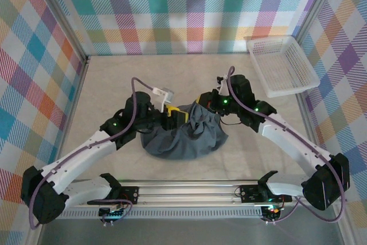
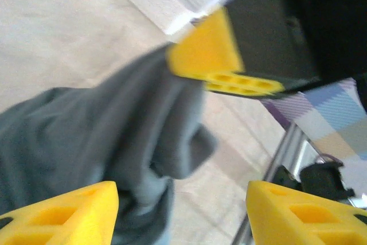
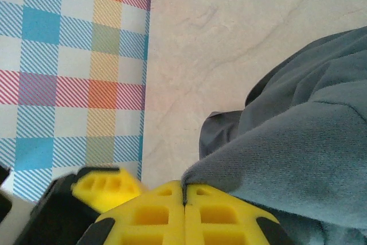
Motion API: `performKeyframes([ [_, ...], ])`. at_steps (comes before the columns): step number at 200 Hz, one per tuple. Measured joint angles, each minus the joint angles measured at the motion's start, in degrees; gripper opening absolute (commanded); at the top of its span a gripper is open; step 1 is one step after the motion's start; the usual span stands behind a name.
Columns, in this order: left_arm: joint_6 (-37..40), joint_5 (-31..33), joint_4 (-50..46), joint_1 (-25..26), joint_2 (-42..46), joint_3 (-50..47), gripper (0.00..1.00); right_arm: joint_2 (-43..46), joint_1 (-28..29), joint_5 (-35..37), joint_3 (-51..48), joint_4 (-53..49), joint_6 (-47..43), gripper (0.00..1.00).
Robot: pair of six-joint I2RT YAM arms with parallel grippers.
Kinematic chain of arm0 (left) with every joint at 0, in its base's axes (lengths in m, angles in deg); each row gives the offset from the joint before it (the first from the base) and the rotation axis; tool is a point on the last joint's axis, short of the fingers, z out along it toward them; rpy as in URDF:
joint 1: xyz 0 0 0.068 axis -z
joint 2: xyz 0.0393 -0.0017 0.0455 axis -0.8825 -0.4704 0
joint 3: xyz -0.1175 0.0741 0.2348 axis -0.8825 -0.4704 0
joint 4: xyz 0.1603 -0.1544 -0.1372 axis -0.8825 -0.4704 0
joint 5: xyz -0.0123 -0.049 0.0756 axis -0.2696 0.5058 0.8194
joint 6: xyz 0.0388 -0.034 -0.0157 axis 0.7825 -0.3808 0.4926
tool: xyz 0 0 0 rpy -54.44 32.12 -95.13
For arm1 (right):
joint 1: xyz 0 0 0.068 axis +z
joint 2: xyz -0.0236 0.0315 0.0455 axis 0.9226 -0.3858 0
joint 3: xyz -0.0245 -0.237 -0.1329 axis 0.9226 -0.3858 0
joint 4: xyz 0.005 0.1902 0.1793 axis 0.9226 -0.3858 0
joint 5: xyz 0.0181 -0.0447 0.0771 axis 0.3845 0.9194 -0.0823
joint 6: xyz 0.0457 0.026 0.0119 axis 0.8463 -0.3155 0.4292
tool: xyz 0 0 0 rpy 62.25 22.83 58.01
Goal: Fold the inside-out t-shirt
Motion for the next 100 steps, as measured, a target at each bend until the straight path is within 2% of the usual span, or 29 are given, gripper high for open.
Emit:
performKeyframes([
  [18, 0.0, 0.8, 1.1, 2.8, -4.6, 0.0, 0.57, -0.4, 0.0, 0.0, 1.0, -0.1, 0.1, 0.00],
  [26, 0.0, 2.1, 1.4, 3.7, -6.9, 0.0, 0.52, -0.4, 0.0, 0.0, 1.5, -0.1, 0.2, 0.00],
  [46, -1.8, 6.4, 1.9, 4.4, -11.7, 0.0, 0.20, -0.4, 0.0, -0.2, 2.1, 0.0, 0.4, 0.00],
  [62, -3.4, 8.2, 3.2, 4.1, -13.6, 0.0, 0.00, -0.4, 0.0, -0.3, 2.1, -0.1, 0.7, 0.00],
  [100, -9.8, 7.9, 7.2, 3.8, -11.3, 0.1, 0.00, -1.0, -1.7, 2.2, 2.3, -3.6, 0.7, 0.00],
])
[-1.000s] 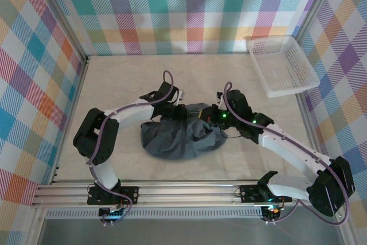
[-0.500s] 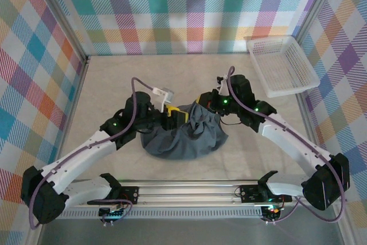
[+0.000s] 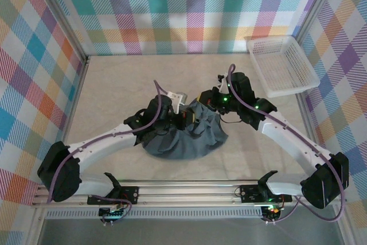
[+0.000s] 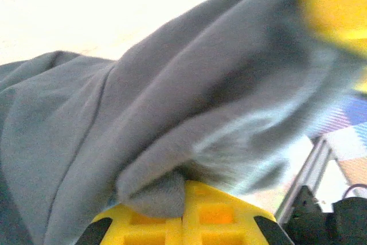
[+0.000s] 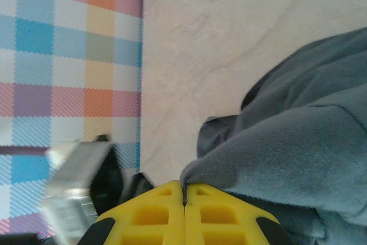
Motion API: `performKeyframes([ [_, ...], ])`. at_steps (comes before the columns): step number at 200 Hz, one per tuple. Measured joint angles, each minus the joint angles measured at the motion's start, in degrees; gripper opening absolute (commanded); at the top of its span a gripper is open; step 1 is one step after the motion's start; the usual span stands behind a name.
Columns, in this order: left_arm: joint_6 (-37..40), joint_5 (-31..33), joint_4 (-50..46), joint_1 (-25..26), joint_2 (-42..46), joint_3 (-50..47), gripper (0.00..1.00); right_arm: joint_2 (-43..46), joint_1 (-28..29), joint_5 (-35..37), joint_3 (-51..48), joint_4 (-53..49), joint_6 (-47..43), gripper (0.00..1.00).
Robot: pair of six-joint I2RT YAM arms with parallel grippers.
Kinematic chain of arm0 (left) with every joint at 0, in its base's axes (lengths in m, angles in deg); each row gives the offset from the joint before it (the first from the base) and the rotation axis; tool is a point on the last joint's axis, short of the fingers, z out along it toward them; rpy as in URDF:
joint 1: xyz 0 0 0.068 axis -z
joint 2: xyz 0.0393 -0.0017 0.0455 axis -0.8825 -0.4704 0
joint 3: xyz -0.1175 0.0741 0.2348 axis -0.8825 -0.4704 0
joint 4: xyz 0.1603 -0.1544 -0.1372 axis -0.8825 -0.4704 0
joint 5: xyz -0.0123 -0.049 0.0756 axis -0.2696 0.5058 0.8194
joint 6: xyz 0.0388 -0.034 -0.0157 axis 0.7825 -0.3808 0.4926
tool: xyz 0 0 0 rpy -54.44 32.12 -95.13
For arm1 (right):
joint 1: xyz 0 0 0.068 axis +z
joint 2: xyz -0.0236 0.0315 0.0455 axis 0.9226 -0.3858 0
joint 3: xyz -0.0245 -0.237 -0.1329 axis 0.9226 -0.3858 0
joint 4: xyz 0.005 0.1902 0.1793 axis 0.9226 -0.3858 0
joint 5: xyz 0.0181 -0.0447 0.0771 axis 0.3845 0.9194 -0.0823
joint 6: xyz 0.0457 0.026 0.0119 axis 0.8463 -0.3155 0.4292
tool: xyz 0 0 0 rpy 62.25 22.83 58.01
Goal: Fold the inside-out t-shirt
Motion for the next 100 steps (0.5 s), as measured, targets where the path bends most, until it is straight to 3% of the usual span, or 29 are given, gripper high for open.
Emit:
performKeyframes([
  [22, -4.0, -1.6, -1.6, -0.3, 4.1, 1.4, 0.00, -3.6, -6.6, -1.0, 0.5, -1.8, -1.7, 0.04],
  [39, -6.4, -2.8, -3.9, -0.9, 6.9, 3.6, 0.00, -8.1, -11.0, -5.7, 2.0, -3.5, -4.8, 0.20],
  [58, -7.8, -3.5, -5.6, -1.6, 7.5, 4.9, 0.00, -9.4, -11.4, -9.2, 2.8, -4.3, -7.0, 0.35],
  [78, -7.8, -4.1, -9.6, -1.9, 9.1, 5.1, 0.00, -5.2, -11.6, -11.1, 0.1, -2.1, -12.5, 0.41],
  [100, -7.8, -4.8, -11.8, -1.9, 10.6, 5.2, 0.00, 7.8, -11.3, -10.2, -11.1, 4.3, -16.4, 0.51],
])
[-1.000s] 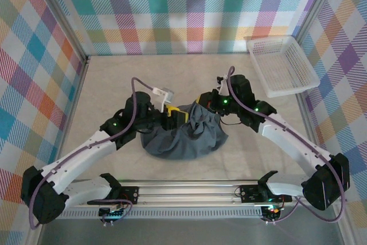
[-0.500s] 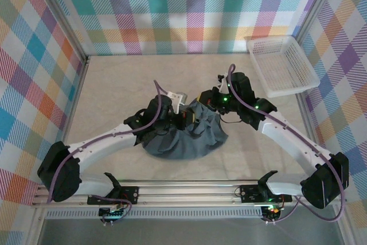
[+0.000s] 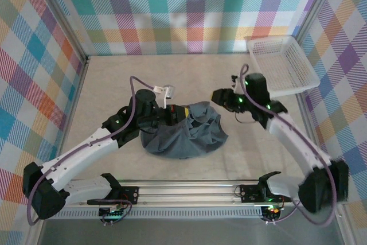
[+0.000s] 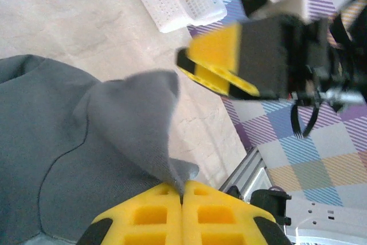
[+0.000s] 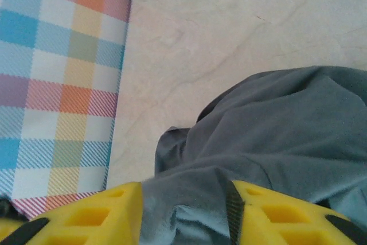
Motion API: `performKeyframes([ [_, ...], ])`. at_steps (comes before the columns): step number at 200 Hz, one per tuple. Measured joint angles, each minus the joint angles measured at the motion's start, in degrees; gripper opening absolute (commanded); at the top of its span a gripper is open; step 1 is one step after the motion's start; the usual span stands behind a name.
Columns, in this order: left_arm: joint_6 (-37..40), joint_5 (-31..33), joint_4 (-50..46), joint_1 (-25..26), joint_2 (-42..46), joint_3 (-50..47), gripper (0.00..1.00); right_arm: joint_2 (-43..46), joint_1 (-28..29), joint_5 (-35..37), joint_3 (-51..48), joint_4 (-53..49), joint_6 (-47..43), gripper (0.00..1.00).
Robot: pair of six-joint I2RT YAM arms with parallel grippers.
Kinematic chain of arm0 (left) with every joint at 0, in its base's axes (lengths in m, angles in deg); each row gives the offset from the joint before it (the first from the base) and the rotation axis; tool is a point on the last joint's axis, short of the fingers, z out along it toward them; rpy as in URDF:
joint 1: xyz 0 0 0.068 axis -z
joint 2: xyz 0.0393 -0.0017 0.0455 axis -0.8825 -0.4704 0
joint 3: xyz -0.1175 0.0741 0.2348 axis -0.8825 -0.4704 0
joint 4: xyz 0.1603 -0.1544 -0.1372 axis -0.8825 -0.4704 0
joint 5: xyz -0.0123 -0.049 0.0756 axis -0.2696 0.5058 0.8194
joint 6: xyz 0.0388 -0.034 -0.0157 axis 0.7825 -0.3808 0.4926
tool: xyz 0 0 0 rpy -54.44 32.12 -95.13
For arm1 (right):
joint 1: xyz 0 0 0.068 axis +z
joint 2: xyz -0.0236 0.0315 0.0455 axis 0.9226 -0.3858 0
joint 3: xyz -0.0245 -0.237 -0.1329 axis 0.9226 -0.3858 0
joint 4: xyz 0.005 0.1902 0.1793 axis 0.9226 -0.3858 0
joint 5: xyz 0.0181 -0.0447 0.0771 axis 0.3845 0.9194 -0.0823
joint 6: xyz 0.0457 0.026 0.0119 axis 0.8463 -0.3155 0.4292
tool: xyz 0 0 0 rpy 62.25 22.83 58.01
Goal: Fold the inside-out t-shirt
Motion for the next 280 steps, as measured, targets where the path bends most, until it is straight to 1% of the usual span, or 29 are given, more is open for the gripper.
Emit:
performKeyframes([
  [18, 0.0, -0.3, -0.6, 0.0, 0.0, 0.1, 0.00, 10.3, 2.6, 2.4, -10.8, 6.9, -4.6, 0.55],
  [37, 0.0, -0.3, -1.6, 0.0, -0.2, 0.1, 0.00, 15.4, 7.5, 6.5, -20.2, 14.3, -12.3, 0.57],
  [50, 0.0, -0.3, -1.8, 0.0, -0.6, 0.2, 0.00, 15.6, 11.7, 9.3, -24.0, 17.9, -19.0, 0.57],
  [68, 0.0, -0.6, -1.7, 0.0, -1.6, 0.9, 0.00, 13.8, 16.4, 12.7, -26.1, 21.5, -26.0, 0.55],
  [94, 0.3, -0.5, -1.9, 0.0, -2.3, 1.4, 0.00, 12.2, 21.5, 20.0, -26.1, 22.8, -30.0, 0.55],
  [101, 0.4, -0.2, -2.1, 0.0, -2.4, 1.6, 0.00, 12.5, 22.8, 21.6, -26.1, 22.8, -30.6, 0.53],
  [120, 0.6, 0.4, -2.2, -0.1, -2.5, 1.7, 0.00, 15.2, 26.5, 25.3, -26.3, 22.9, -31.4, 0.40],
  [130, 0.6, 0.6, -2.2, -0.1, -2.6, 1.7, 0.00, 16.3, 30.2, 27.7, -26.3, 23.2, -32.5, 0.34],
  [140, 0.7, 0.8, -2.1, -0.1, -2.8, 1.7, 0.00, 16.3, 34.4, 30.5, -26.3, 24.1, -33.3, 0.31],
  [157, 0.9, 0.8, -2.2, -0.3, -3.5, 1.9, 0.00, 12.7, 42.0, 35.4, -26.4, 27.9, -36.4, 0.25],
  [163, 1.0, 0.8, -2.2, -0.3, -3.8, 1.9, 0.00, 10.8, 43.6, 36.8, -26.4, 29.5, -37.7, 0.22],
  [169, 1.0, 0.8, -2.2, -0.3, -4.0, 1.9, 0.00, 8.4, 44.7, 38.9, -26.4, 31.3, -39.2, 0.23],
  [187, 1.0, 0.8, -2.2, -0.3, -4.3, 1.9, 0.00, 1.4, 45.0, 47.2, -26.4, 36.7, -43.9, 0.26],
  [202, 1.0, 0.8, -2.2, -0.3, -4.4, 1.9, 0.00, -4.1, 43.8, 54.1, -26.1, 41.4, -49.3, 0.27],
  [220, 1.0, 0.8, -2.2, -0.4, -4.5, 1.9, 0.00, -6.7, 41.9, 59.3, -24.8, 43.5, -53.4, 0.29],
  [240, 1.1, 0.8, -2.2, -0.4, -4.5, 1.9, 0.00, -6.6, 40.2, 61.9, -23.1, 45.2, -55.7, 0.33],
  [267, 1.0, 0.8, -2.2, -0.4, -4.5, 1.9, 0.00, -6.7, 39.3, 62.8, -22.5, 45.9, -56.3, 0.38],
  [280, 1.0, 0.7, -2.1, -0.5, -4.5, 1.9, 0.00, -6.9, 38.8, 62.7, -22.5, 45.9, -56.0, 0.43],
])
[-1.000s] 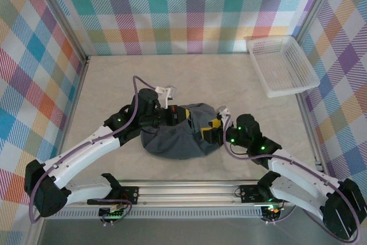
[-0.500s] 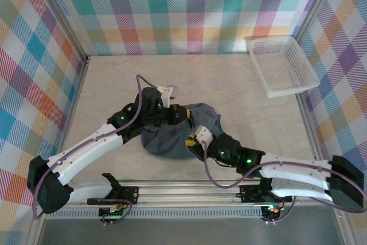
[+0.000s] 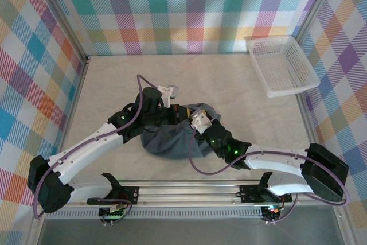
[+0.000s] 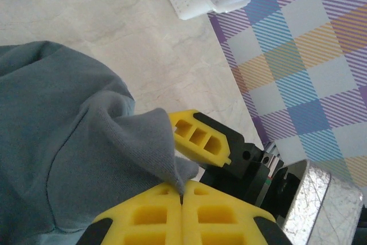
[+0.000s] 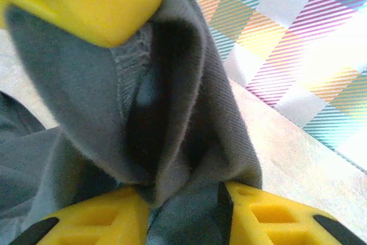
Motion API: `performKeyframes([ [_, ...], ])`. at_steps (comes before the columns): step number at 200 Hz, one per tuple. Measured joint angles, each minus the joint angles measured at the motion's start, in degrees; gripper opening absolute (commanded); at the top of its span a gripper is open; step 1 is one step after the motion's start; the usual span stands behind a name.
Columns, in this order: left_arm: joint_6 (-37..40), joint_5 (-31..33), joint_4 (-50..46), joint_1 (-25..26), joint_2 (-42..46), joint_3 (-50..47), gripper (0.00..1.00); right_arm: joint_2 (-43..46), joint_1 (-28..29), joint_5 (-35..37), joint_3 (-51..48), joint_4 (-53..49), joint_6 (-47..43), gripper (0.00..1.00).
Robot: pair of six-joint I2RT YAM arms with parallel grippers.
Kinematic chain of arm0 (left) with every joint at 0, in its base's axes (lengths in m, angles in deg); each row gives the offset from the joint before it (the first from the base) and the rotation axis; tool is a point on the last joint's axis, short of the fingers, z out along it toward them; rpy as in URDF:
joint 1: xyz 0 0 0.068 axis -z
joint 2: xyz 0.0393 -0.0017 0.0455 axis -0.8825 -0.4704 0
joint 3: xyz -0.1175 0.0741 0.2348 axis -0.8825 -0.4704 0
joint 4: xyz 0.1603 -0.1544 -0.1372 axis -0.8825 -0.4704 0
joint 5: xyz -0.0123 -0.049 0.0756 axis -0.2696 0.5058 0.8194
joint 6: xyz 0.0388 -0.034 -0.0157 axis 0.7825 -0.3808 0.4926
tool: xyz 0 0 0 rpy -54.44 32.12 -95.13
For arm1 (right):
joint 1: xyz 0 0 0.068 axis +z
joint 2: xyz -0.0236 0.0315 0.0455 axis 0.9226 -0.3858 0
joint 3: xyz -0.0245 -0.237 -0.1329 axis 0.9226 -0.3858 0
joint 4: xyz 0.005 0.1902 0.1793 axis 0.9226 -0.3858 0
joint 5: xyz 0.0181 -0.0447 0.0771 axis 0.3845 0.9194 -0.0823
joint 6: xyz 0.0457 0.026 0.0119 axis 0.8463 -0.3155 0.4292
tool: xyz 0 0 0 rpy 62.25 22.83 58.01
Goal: Fold the inside-out t-shirt
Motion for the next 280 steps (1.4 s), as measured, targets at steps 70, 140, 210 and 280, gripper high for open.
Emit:
performKeyframes([
  [70, 0.2, -0.3, -0.3, -1.1, 0.0, 0.0, 0.00, -5.4, -2.0, -0.2, 3.7, -1.0, 2.1, 0.31],
  [140, 3.0, -2.4, -6.6, -8.8, 3.0, 0.5, 0.00, 9.4, -8.8, -15.8, 2.6, -15.4, 9.4, 0.00],
  [210, 11.3, -5.9, -8.4, -12.2, -6.1, 4.8, 0.18, 15.0, -18.9, -48.8, 10.8, -28.6, 24.8, 0.00],
  [280, 15.7, -5.2, -4.9, -12.3, 1.3, -1.0, 0.49, 8.4, -30.4, -65.6, 14.4, -27.3, 41.6, 0.00],
])
